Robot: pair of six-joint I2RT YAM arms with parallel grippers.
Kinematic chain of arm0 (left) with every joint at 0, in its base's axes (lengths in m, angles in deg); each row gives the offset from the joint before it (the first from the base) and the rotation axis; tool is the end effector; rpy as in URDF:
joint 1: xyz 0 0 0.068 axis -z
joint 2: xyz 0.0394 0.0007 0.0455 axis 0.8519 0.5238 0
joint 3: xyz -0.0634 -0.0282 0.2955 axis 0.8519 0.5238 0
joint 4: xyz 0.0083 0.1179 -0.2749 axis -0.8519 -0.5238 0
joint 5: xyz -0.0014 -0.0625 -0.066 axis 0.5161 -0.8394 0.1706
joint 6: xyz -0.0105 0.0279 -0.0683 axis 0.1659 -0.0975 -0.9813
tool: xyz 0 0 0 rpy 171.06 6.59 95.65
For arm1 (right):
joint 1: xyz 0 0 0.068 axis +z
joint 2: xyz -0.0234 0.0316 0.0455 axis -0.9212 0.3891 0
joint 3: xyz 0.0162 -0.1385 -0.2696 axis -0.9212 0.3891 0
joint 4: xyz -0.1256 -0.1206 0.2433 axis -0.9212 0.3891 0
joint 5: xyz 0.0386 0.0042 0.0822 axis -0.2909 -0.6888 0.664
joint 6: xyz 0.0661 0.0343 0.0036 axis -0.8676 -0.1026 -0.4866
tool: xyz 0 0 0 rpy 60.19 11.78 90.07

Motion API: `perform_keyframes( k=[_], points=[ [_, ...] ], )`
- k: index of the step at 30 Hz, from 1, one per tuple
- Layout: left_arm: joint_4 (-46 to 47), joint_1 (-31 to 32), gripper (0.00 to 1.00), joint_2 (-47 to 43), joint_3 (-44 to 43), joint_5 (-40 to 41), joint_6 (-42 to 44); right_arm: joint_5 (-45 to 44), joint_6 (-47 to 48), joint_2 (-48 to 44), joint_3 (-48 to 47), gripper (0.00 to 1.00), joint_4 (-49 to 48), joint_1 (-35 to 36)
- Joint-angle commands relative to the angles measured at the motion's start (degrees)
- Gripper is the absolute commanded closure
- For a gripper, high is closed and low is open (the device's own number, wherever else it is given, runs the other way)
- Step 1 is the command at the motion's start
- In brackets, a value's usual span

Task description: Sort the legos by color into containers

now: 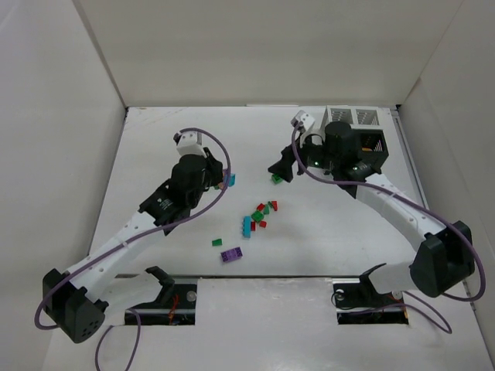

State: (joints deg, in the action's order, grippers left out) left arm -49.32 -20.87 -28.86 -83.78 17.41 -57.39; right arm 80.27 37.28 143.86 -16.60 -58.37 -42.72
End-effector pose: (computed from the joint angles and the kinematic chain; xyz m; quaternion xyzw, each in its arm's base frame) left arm 0.2416 -0.1553 0.3468 -0.0751 0.7926 -0.2017 0.5705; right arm 0.3230 0.1815 0.3380 -0.3241 0.7384 0.3241 0.4947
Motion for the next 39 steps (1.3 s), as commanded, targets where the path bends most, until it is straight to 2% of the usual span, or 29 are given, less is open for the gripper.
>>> perform_keyframes(
  k=[1, 3, 7, 11, 14, 18, 25, 28, 29, 30, 35, 39],
  points=[
    [10.9, 0.3, 1.0, -2.5, -2.3, -6.1, 6.8, 9.6, 0.6, -0.1, -1.1, 0.14, -8.5, 4.8],
    [11.4, 0.3, 1.0, -2.5, -2.8, -7.5, 6.8, 6.2, 1.7, -0.1, -1.8, 0.12, -10.0, 8.9],
    [12.6, 0.9, 1.0, -2.5, -3.5, -7.5, 6.8, 3.0, 0.0, 1.0, -4.4, 0.11, -11.2, 12.2],
    [14.5, 2.0, 1.0, -2.5, -3.5, -6.8, 5.5, 2.4, -7.4, 3.0, -5.2, 0.11, -14.9, 13.4],
    [15.8, 2.6, 1.0, -2.5, -3.5, -4.8, 5.5, 0.0, -9.0, 3.7, -5.8, 0.07, -15.7, 14.8],
    [16.3, 5.2, 1.0, -2.5, -3.5, -0.9, 4.4, -1.3, -12.6, 5.7, -7.0, 0.06, -15.7, 14.8],
    [16.3, 9.8, 1.0, -1.4, -3.5, 8.7, 4.4, -2.0, -15.8, 6.4, -7.6, 0.18, -15.7, 15.3],
    [16.3, 10.5, 1.0, -1.4, -4.0, 10.3, 3.8, -2.6, -15.8, 6.4, -7.6, 0.23, -15.1, 15.3],
    [17.0, 10.5, 1.0, -1.4, -4.0, 10.3, 3.8, -2.6, -15.8, 6.4, -7.6, 0.31, -14.6, 15.3],
    [17.0, 10.5, 1.0, -1.4, -4.0, 10.3, 3.8, -2.6, -15.8, 6.4, -7.6, 0.33, -14.6, 15.3],
    [17.0, 10.5, 1.0, -0.9, -4.0, 11.3, 3.8, -0.2, -15.8, 6.4, -7.6, 0.35, -14.0, 15.3],
    [18.7, 10.5, 1.0, -0.9, -2.9, 11.9, 5.0, 1.1, -15.8, 6.9, -7.6, 0.29, -13.5, 15.3]
  ],
)
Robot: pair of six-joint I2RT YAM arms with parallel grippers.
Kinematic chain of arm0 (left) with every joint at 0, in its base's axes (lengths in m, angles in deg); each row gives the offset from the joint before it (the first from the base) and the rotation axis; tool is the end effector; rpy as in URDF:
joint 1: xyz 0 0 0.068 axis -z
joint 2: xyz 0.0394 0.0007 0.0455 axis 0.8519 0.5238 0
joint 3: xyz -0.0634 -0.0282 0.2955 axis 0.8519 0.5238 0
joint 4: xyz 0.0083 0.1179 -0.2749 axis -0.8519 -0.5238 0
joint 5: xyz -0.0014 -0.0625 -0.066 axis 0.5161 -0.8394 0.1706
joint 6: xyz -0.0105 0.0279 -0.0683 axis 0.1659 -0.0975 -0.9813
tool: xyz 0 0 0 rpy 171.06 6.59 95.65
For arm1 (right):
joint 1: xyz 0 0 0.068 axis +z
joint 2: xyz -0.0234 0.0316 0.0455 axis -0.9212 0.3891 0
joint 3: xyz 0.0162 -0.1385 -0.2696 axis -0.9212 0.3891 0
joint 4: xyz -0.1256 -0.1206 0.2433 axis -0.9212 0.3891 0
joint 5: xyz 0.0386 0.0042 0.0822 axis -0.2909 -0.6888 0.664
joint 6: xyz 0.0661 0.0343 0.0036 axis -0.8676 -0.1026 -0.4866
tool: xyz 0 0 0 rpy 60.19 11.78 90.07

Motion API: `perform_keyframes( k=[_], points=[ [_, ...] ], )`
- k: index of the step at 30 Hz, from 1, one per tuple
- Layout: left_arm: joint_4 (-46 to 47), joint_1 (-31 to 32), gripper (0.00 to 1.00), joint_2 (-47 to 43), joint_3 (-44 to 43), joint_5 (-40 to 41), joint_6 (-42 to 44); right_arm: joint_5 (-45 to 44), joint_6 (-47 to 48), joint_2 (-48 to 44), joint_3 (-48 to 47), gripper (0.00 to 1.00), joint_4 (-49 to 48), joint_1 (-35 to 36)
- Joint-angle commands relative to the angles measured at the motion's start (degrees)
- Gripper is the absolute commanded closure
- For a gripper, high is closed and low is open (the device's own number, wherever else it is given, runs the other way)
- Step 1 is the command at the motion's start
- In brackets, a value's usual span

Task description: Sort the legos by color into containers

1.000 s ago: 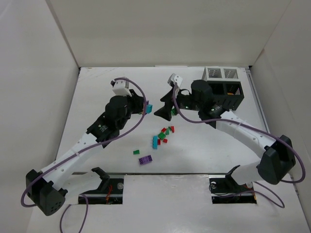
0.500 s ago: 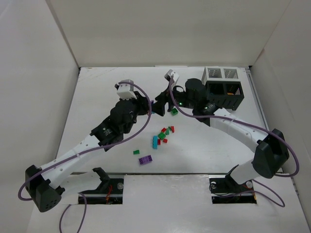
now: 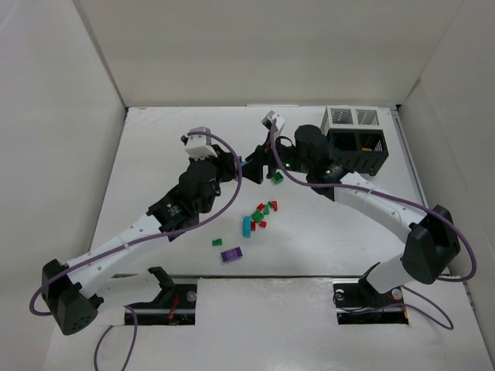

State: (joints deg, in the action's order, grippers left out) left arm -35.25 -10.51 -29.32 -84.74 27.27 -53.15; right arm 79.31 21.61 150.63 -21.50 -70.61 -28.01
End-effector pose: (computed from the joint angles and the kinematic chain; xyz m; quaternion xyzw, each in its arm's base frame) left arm 0.2155 -0.1884 0.3879 -0.0691 0.7108 -0.2509 0.6535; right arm 0.2982 0.2823 0.3559 -0.3205 0.6880 0.4556 0.4651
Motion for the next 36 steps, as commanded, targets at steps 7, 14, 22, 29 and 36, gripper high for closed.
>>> perform_keyframes(
  k=[7, 14, 22, 29, 36],
  points=[
    [5.9, 0.2, 1.0, -1.0, -1.4, 1.0, 1.3, 4.7, -0.2, 1.3, -3.2, 0.44, -1.2, 0.6],
    [5.9, 0.2, 1.0, -1.0, -0.9, 3.0, 2.4, 5.5, -0.2, 1.3, -3.8, 0.81, -0.2, 0.6],
    [4.3, 0.2, 1.0, 1.4, -1.9, 4.7, 2.9, 2.3, -0.8, -0.9, -3.8, 0.94, 3.6, -0.9],
    [3.8, 0.2, 1.0, 1.4, -1.9, 7.1, 2.9, 3.4, -2.3, -3.9, -2.2, 1.0, 3.6, -4.2],
    [5.0, 0.2, 1.0, 3.2, -2.7, 6.5, 4.1, 2.3, -2.8, -8.4, 1.4, 1.0, 3.6, -8.8]
  ],
)
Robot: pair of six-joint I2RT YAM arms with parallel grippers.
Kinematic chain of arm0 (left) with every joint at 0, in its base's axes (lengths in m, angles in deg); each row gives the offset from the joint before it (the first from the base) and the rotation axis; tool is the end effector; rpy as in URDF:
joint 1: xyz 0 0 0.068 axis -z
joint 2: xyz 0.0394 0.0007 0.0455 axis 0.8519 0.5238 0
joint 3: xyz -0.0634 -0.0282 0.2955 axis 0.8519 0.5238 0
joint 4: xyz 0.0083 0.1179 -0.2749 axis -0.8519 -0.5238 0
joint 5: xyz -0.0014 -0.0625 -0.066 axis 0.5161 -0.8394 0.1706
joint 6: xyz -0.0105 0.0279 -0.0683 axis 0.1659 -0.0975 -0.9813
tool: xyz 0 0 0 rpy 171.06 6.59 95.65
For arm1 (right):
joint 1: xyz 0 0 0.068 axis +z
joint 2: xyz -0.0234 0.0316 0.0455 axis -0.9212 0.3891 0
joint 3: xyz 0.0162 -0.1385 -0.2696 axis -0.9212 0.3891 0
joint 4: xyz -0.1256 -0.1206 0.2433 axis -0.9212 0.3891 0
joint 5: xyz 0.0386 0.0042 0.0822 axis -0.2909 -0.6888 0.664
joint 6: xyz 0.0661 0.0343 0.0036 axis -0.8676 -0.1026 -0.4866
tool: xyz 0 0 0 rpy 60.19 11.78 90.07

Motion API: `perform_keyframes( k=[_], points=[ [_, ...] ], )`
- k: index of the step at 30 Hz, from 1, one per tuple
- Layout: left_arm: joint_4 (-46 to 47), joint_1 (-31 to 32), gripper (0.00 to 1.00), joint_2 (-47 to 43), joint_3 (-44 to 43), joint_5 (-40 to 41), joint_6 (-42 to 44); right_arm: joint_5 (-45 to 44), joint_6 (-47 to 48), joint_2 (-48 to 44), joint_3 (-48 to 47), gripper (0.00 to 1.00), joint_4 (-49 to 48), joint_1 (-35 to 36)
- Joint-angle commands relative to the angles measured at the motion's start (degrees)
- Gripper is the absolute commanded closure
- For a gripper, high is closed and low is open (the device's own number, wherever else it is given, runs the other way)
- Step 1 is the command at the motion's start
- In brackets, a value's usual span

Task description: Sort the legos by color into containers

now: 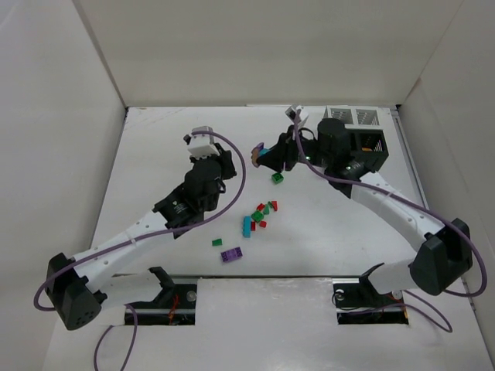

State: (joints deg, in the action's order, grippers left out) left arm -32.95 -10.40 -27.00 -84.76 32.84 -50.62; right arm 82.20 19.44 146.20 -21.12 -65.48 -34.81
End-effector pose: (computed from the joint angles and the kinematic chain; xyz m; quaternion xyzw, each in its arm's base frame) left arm 0.2239 -0.1911 0.3823 -0.0865 0.7084 -0.2042 0.6700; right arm 0.3083 0.2348 0.3715 -0.2792 0.7097 0.4503 0.4644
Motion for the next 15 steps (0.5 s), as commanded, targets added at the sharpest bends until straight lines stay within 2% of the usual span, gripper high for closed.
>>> perform_keyframes(
  k=[1, 3, 8, 10, 13, 15],
  points=[
    [3.5, 0.1, 1.0, 1.4, -3.4, -0.1, 3.2, -1.7, -0.6, -4.9, 2.1, 1.0, -1.0, -4.3],
    [5.2, -0.5, 1.0, 3.6, -3.9, -2.1, 4.8, -2.9, -0.6, -7.8, 2.9, 1.0, -0.1, -6.7],
    [10.3, -4.0, 1.0, 8.3, -8.5, -14.8, 8.1, -8.3, -0.6, -13.1, 5.5, 1.0, 3.1, -13.8],
    [12.5, -5.3, 1.0, 11.5, -10.1, -17.2, 10.8, -9.1, -0.1, -14.8, 6.1, 1.0, 3.9, -15.8],
    [13.9, -7.4, 1.0, 17.4, -15.1, -24.0, 14.3, -10.9, -0.1, -15.5, 6.6, 1.0, 5.2, -19.8],
    [15.1, -8.7, 1.0, 20.7, -19.5, -31.4, 14.8, -12.7, -0.1, -16.0, 6.6, 1.0, 5.8, -22.6]
  ],
)
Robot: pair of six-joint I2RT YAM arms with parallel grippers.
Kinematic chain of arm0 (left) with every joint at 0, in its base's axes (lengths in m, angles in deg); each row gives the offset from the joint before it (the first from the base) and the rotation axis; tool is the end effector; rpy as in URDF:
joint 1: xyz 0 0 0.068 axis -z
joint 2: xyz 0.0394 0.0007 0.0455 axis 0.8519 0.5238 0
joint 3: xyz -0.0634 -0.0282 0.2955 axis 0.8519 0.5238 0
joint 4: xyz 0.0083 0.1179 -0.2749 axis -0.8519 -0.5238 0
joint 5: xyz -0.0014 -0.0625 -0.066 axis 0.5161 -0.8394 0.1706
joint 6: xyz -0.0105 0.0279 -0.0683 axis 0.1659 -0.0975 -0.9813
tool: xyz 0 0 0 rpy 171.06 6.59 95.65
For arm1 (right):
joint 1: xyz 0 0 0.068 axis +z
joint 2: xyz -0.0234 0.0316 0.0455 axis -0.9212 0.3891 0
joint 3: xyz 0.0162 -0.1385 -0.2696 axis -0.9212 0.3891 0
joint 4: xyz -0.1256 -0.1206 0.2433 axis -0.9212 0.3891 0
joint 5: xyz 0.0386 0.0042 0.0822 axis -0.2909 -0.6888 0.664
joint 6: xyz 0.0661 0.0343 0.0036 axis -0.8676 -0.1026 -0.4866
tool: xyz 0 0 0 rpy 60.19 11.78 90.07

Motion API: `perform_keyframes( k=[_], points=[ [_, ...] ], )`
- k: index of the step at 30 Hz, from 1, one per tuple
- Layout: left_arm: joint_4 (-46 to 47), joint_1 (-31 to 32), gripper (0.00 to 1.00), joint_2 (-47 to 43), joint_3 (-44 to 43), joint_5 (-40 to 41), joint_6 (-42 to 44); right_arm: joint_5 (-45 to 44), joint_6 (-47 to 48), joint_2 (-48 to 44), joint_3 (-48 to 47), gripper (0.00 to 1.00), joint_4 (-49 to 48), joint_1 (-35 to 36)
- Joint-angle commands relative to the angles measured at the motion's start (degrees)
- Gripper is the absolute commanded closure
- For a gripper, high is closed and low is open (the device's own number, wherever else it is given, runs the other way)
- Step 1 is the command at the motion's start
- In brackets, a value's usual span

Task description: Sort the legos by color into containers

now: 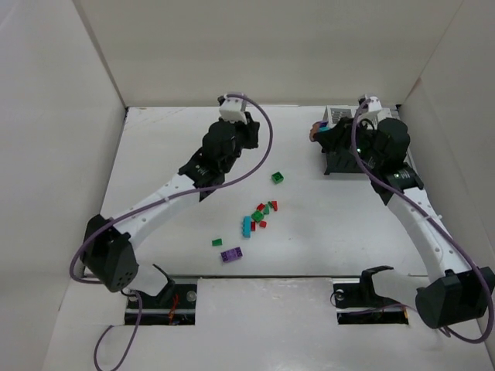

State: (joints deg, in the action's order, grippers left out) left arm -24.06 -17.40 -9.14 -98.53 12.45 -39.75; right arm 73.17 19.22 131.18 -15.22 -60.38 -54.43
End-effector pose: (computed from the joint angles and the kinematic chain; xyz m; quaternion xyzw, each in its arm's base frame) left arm 0.3056 -0.2406 0.4037 0.0505 0.6847 -0.2384 0.6868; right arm 0.3028 0.0938 0.4032 -0.1101 0.7383 0.3137 0.5869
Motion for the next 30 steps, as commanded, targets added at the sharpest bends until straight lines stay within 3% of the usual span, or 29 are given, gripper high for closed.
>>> perform_keyframes(
  k=[1, 3, 9, 17, 19, 23, 27, 30],
  points=[
    [6.2, -2.3, 1.0, 4.4, -7.0, -13.6, 4.0, -3.6, 0.1, -1.0, 0.7, 1.0, 1.3, -4.0],
    [8.4, -3.6, 1.0, 9.2, -11.4, -20.4, 4.7, -4.2, 0.7, -1.0, 0.2, 1.0, 1.9, -6.0],
    [10.2, -4.9, 1.0, 26.4, -27.9, -29.3, 8.6, -11.7, 1.4, -2.8, 0.2, 1.0, 2.4, -10.6],
    [15.8, -6.1, 1.0, 54.1, -65.6, -41.3, 0.6, -28.9, 1.9, -7.4, 2.8, 1.0, 4.2, -11.2],
    [20.7, -6.1, 1.0, 59.7, -69.0, -41.3, -4.0, -30.6, 1.3, -8.1, 3.5, 1.0, 4.2, -11.2],
    [46.8, -5.3, 1.0, 66.0, -67.0, -37.5, -13.1, -33.7, 0.6, -8.8, 4.0, 1.0, 4.7, -11.2],
    [52.4, -2.1, 1.0, 76.2, -78.8, -26.6, -16.9, -34.4, 0.1, -9.3, 4.5, 1.0, 4.7, -11.2],
    [56.6, -0.2, 1.0, 79.8, -79.9, -20.9, -19.1, -33.4, 0.1, -9.3, 4.5, 1.0, 4.7, -11.2]
  ],
)
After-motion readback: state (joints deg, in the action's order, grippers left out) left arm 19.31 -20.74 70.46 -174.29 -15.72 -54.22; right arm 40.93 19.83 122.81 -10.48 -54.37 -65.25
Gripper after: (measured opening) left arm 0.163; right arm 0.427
